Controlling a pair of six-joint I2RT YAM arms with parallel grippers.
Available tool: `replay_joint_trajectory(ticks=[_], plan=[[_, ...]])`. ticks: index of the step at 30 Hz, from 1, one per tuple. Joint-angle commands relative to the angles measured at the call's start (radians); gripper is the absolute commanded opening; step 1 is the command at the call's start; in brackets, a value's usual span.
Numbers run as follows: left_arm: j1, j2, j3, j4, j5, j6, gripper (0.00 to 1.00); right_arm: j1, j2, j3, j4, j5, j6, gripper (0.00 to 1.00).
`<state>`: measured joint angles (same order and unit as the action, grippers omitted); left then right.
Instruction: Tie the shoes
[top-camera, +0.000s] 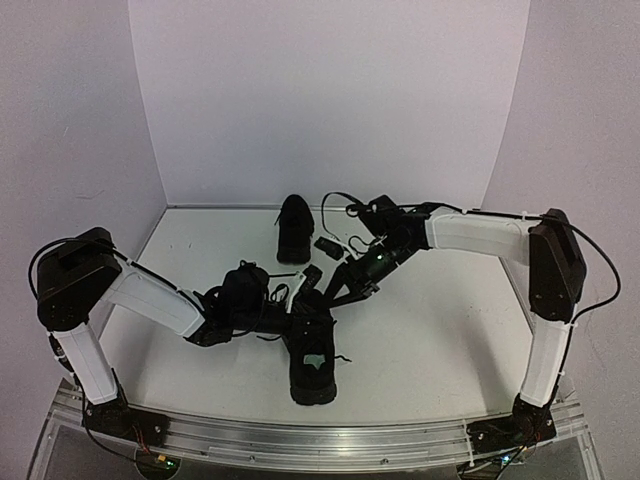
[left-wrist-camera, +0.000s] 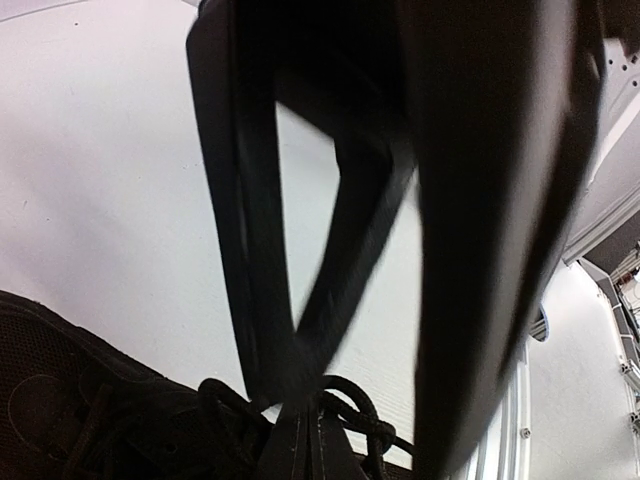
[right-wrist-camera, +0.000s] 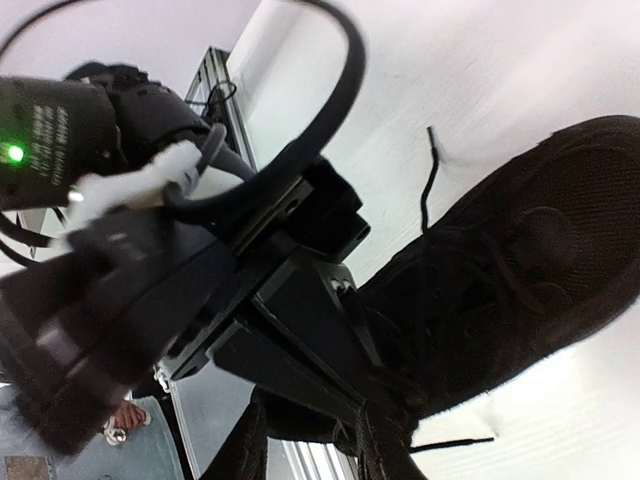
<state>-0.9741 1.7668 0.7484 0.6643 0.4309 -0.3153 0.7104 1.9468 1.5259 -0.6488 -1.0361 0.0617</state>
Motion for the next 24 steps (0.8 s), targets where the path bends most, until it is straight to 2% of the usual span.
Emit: replay_joint_trajectory(ticks=[1,10,18,24], plan=[[-0.002,-0.013,0.030,0.036,0.037,0.001,0.00,-0.056,-0.092,-0.028,0.008,0.023,0.042,0.29],[-0.001,-0.021,0.027,0.029,0.034,0.010,0.00,-0.066,-0.070,-0.157,0.016,0.014,0.058,0.29],[-0.001,-0.030,0.034,-0.001,0.031,0.031,0.00,-0.068,-0.032,-0.152,0.072,-0.095,0.103,0.30],[-0.002,-0.023,0.042,0.004,0.026,0.029,0.00,-0.068,-0.003,-0.155,0.081,-0.110,0.114,0.29]])
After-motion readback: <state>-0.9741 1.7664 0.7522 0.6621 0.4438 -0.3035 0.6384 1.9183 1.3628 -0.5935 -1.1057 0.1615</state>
